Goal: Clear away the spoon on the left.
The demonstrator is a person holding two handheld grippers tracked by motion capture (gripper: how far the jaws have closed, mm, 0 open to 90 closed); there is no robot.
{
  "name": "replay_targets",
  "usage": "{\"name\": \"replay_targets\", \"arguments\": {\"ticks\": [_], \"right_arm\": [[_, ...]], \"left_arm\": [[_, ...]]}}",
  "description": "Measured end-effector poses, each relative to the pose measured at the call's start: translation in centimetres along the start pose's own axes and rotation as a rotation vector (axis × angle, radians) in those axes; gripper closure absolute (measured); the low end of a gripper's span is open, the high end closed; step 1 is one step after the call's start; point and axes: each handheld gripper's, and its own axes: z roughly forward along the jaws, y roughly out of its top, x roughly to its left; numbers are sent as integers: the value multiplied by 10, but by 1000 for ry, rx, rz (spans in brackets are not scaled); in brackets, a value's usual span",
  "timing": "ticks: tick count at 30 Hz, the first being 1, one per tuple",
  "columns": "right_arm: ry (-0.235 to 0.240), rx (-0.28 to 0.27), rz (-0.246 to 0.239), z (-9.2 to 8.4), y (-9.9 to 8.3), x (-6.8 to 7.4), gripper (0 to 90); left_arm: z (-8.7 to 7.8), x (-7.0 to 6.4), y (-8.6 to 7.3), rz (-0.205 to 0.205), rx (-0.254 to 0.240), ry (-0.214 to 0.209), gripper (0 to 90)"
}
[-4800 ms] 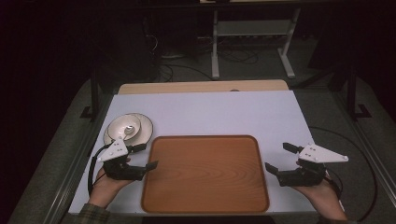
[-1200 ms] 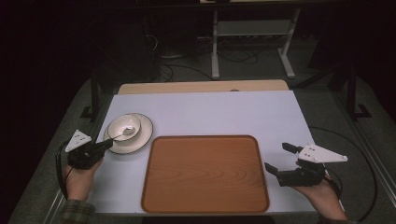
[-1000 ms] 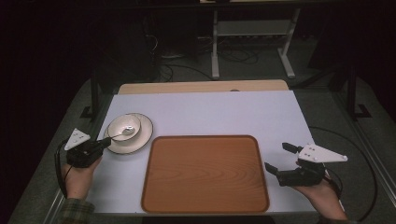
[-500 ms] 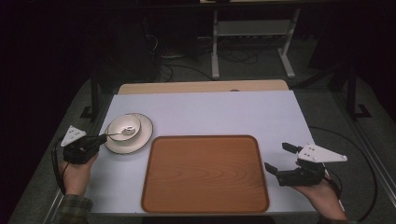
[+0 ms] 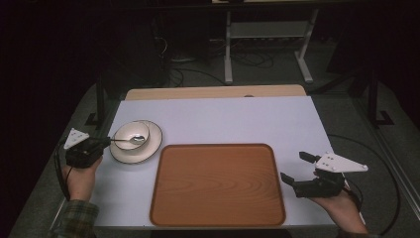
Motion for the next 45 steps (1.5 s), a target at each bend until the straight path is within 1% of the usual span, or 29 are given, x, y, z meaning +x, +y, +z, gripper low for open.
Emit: {"name": "replay_targets", "arguments": {"ticks": [2, 7, 12, 14, 32, 39, 41, 42, 45], "right_arm": [[0, 0, -1, 0, 0, 0, 66], [0, 1, 2, 0, 0, 0, 66], [0, 1, 0, 1, 0, 0, 66], [0, 2, -1, 1, 0, 0, 66], [-6, 0, 5, 0, -1, -1, 66], [-10, -2, 5, 0, -1, 0, 67], [-10, -3, 4, -1, -1, 0, 67], [-11, -1, 3, 0, -1, 0, 68], [-12, 0, 2, 0, -1, 0, 68]], "left_arm": [[3, 1, 2, 11, 9, 10, 900], [9, 3, 4, 16, 13, 17, 899], [14, 7, 5, 7, 13, 24, 900], [17, 10, 6, -3, 7, 27, 900], [27, 18, 13, -14, -9, 38, 900], [29, 20, 15, -24, -15, 37, 900], [27, 18, 14, -27, -15, 29, 899], [25, 16, 14, -41, -17, 13, 898], [21, 12, 13, -40, -15, 7, 874]]}}
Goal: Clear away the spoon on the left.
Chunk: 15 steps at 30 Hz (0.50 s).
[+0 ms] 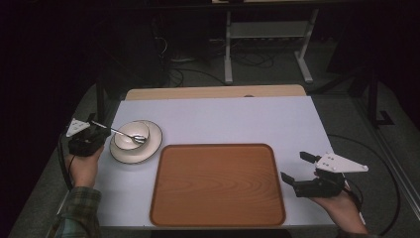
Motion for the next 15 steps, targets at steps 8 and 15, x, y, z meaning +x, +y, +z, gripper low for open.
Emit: {"name": "replay_targets", "arguments": {"ticks": [8, 15], "right_arm": [[0, -2, -6, -1, 0, 0, 68], [1, -1, -9, 0, 1, 0, 68]], "left_arm": [[-14, -10, -3, -36, 38, -46, 602], [-14, -7, -6, -99, 52, -38, 370]]}}
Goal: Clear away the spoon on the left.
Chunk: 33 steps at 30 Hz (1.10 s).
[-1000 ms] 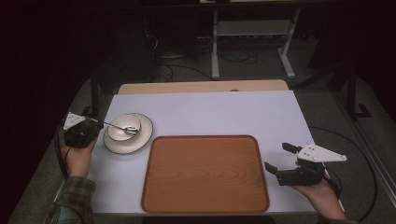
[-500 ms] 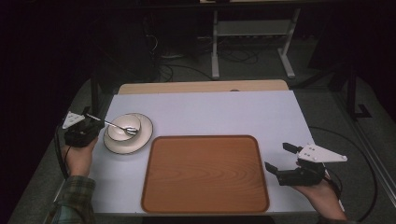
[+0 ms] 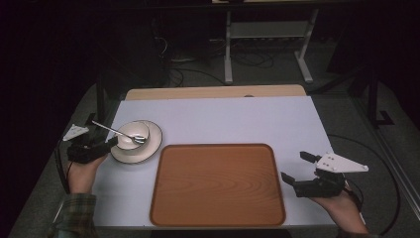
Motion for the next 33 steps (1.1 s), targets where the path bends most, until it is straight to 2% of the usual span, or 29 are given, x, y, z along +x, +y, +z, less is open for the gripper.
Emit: {"name": "replay_targets", "arguments": {"ticks": [2, 4, 12, 18, 22, 25, 26, 29, 33], "right_arm": [[2, 4, -4, 1, 0, 1, 68], [1, 4, -4, 1, 0, 1, 68], [-4, 3, 1, 1, 0, 0, 68], [2, -2, 4, 2, 0, 1, 68], [4, -3, 7, 2, 0, 0, 68], [4, -1, 5, 2, 0, 0, 68], [5, 0, 5, 3, 0, 0, 68], [3, 0, 4, 2, 0, 0, 68], [3, -1, 3, 2, -1, 0, 68]], "left_arm": [[2, 3, -1, -13, 6, -10, 299], [3, 3, -1, -18, 4, -10, 272], [15, 9, 5, -45, -16, -3, 259], [33, 11, 7, -57, 0, 11, 242], [39, 15, 7, -78, 3, 20, 245], [42, 15, 9, -68, 10, 27, 247], [43, 15, 10, -76, 5, 26, 256], [44, 17, 11, -117, -12, 11, 277], [45, 16, 9, -124, -5, -7, 328]]}}
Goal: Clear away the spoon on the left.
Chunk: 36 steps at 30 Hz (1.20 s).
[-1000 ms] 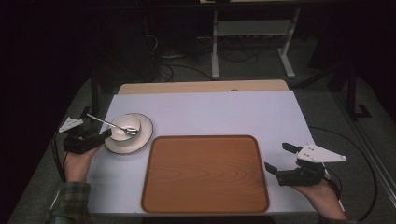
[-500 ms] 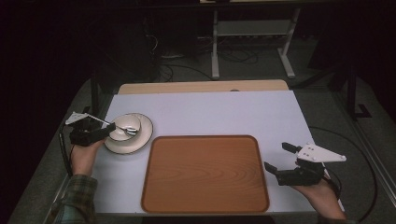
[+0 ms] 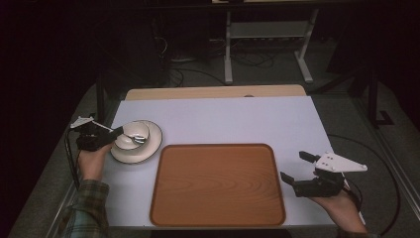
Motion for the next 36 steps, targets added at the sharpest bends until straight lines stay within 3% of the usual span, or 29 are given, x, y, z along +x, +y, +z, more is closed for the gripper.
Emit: {"name": "replay_targets", "arguments": {"ticks": [11, 24, 36], "right_arm": [[-3, 2, -4, -1, 0, 0, 68], [-6, 4, -7, -2, 0, 0, 68], [-9, -1, -9, -3, 0, -1, 68]], "left_arm": [[-3, 1, -3, 9, -5, -19, 506], [-5, -1, -2, 25, -20, -25, 603], [-9, -12, 3, 65, -23, -29, 690]]}}
